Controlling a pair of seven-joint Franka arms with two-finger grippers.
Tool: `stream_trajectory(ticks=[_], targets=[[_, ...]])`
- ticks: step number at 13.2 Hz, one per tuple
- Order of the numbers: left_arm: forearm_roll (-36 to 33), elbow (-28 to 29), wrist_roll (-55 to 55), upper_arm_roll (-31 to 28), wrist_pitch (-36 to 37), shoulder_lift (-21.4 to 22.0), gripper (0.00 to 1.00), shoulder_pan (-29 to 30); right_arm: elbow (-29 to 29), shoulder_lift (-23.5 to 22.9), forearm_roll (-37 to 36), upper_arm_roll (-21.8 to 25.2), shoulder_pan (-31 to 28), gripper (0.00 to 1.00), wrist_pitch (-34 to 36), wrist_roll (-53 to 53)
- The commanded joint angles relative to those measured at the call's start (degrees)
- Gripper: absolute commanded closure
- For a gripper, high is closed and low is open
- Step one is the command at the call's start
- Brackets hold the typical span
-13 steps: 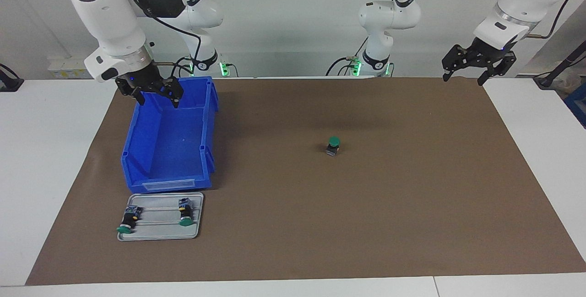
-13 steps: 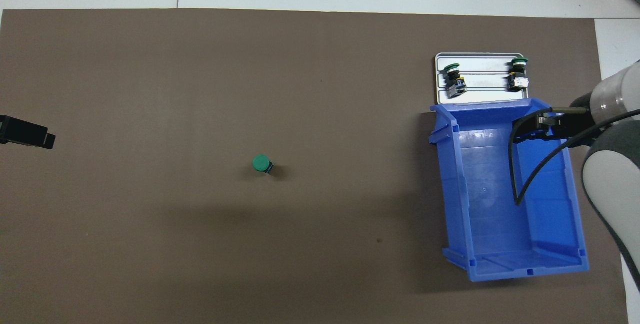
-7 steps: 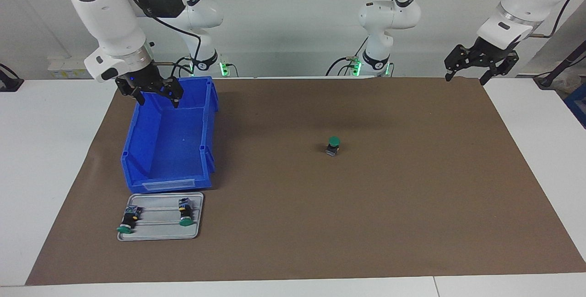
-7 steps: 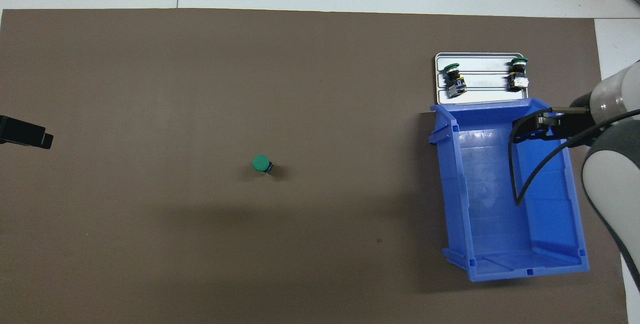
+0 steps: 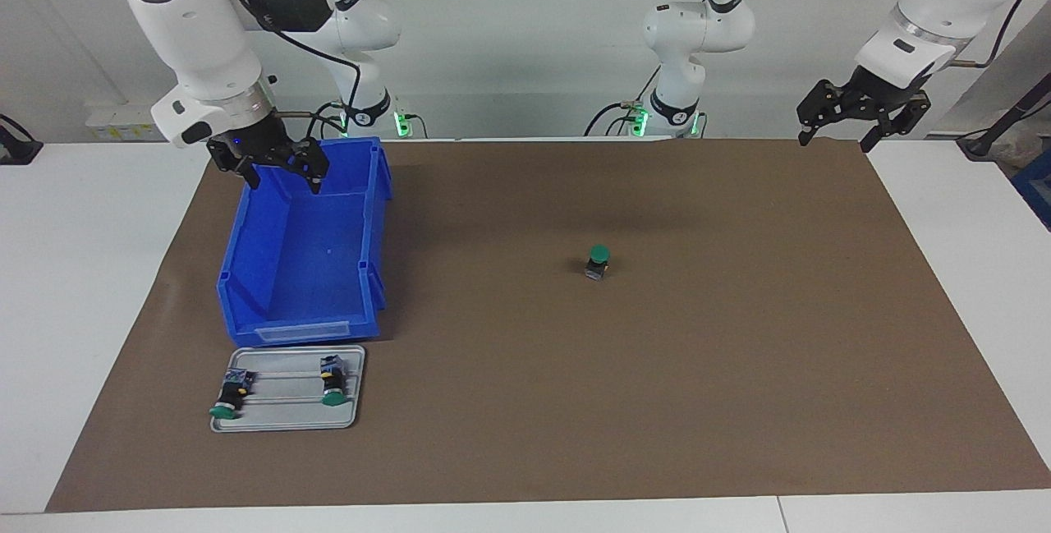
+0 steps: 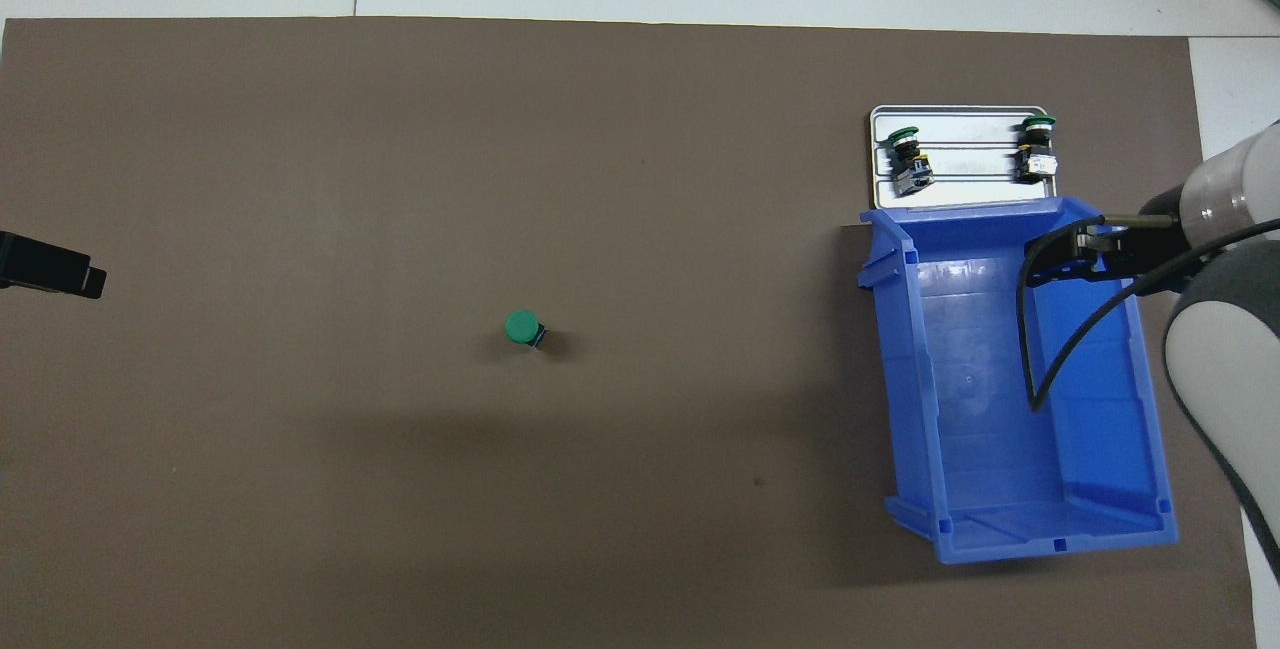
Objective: Place and press button with both arms
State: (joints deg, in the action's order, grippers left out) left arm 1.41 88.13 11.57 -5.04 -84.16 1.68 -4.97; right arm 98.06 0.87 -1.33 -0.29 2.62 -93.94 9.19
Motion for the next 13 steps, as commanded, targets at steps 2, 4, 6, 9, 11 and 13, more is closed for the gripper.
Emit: stream_trajectory(ticks=[2,4,6,9,11,13], targets=[[0.53,1.79,0.12,0.38,0.23,1.66,0.0,0.67,0.02,0.09,0.01,-0.33,-0.43,0.0,0.16,-1.37],[0.53,1.79,0.12,0.38,0.14,1.74,0.0,0.67,0.02,0.09,0.01,-0.33,-0.43,0.0,0.16,-1.37],[0.53,1.79,0.12,0.38,0.22,1.74,0.0,0.67,0.02,0.09,0.01,-0.33,-0.43,0.0,0.16,-1.37],[0.53,1.79,0.12,0.38,0.23,1.66,0.0,0.67,0.02,0.18,0.01,-0.24,-1.13,0.0,0.95,-1.37],[0.53,1.79,0.12,0.38,0.23,1.66,0.0,0.67,0.11,0.09,0.01,-0.15,-1.57,0.0,0.16,-1.02],[0.53,1.79,0.12,0.38,0.14,1.66,0.0,0.67,0.98,0.35,0.01,-0.15,-1.65,0.0,-0.28,-0.93]])
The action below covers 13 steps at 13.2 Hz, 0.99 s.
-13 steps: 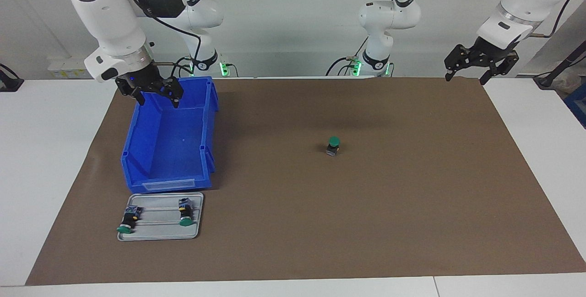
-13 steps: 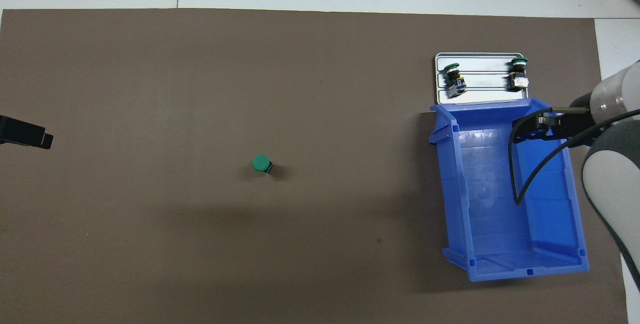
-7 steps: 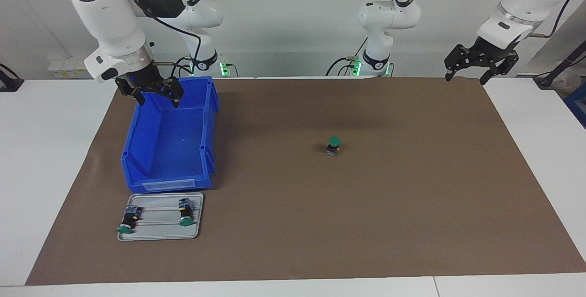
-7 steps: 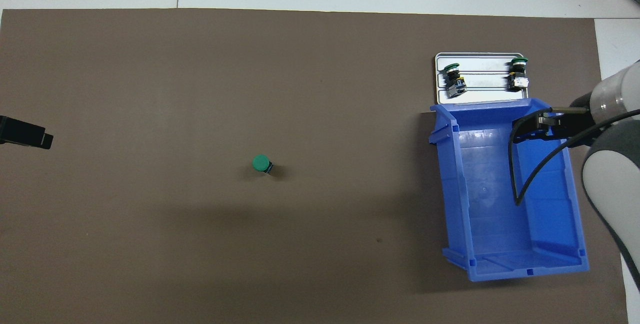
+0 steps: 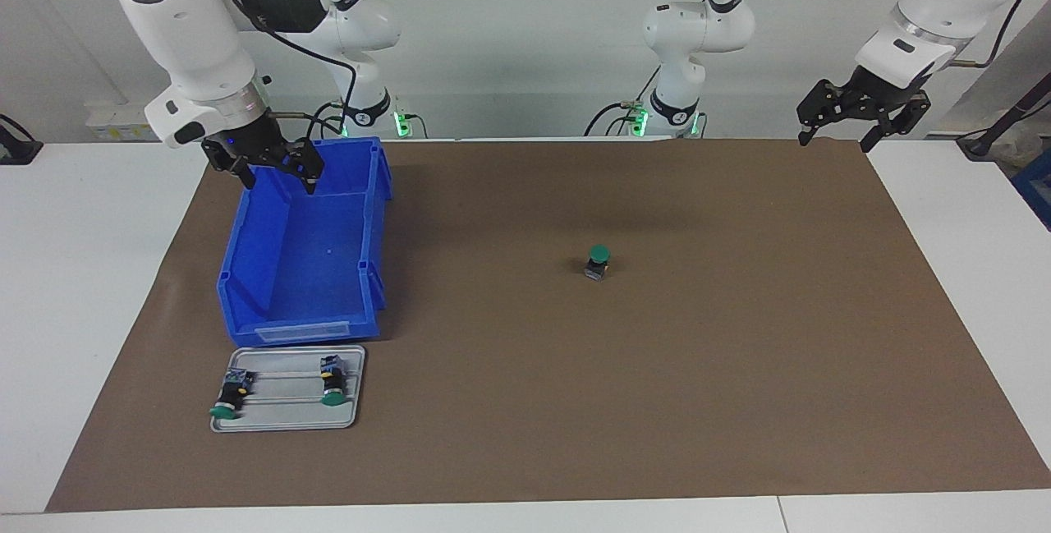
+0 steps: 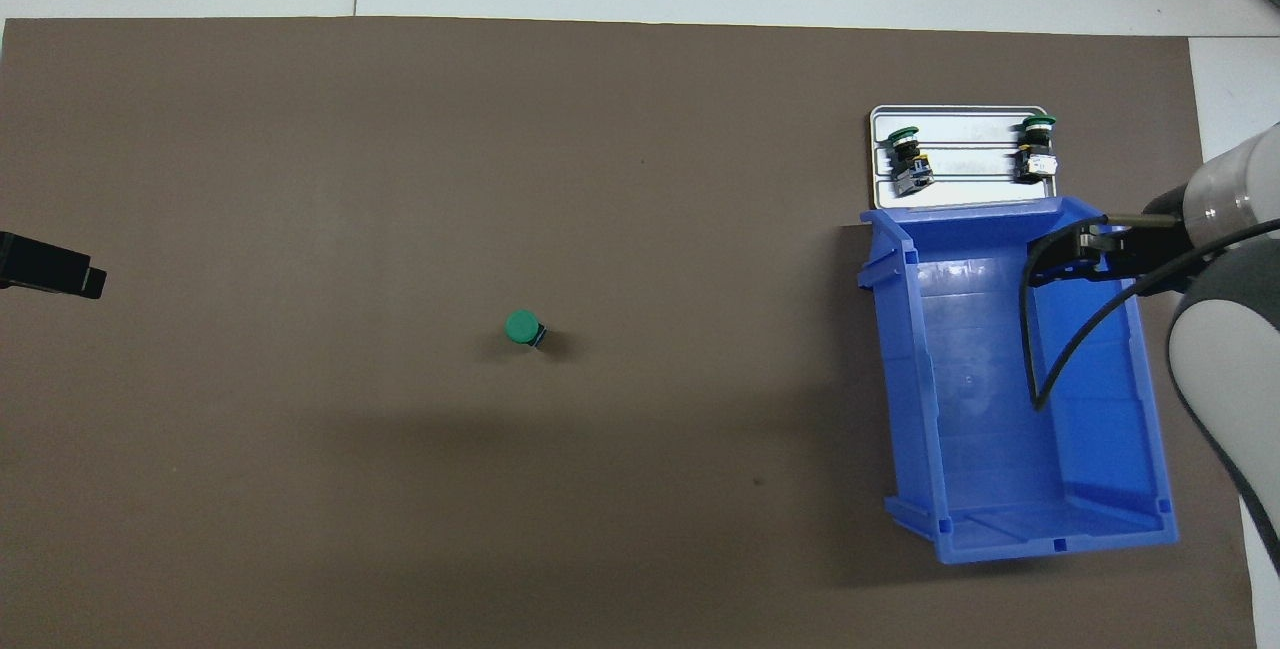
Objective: Place and press button with both arms
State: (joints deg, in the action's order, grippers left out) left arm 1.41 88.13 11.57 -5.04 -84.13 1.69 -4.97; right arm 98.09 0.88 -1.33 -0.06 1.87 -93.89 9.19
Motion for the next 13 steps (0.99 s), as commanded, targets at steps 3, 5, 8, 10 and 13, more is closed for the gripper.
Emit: stream_trajectory(ticks=[3,5,8,10,13], targets=[[0.53,1.78,0.12,0.38,0.2,1.65,0.0,0.67,1.4,0.44,0.01,-0.29,-2.04,0.01,-2.51,-1.81],[0.53,1.78,0.12,0.38,0.2,1.65,0.0,0.67,1.31,-0.25,0.01,-0.64,0.84,0.05,-4.28,-0.59],[0.53,1.78,0.12,0.38,0.2,1.74,0.0,0.67,-2.0,-4.29,-0.25,-0.73,8.3,0.05,-8.76,8.54],[0.53,1.78,0.12,0.38,0.11,1.65,0.0,0.67,-9.11,-9.9,-0.86,-0.73,14.36,0.06,-8.24,14.33],[0.53,1.78,0.12,0.38,0.2,1.65,0.0,0.67,-17.3,-18.87,-2.18,-0.64,23.6,0.09,-8.76,26.71]])
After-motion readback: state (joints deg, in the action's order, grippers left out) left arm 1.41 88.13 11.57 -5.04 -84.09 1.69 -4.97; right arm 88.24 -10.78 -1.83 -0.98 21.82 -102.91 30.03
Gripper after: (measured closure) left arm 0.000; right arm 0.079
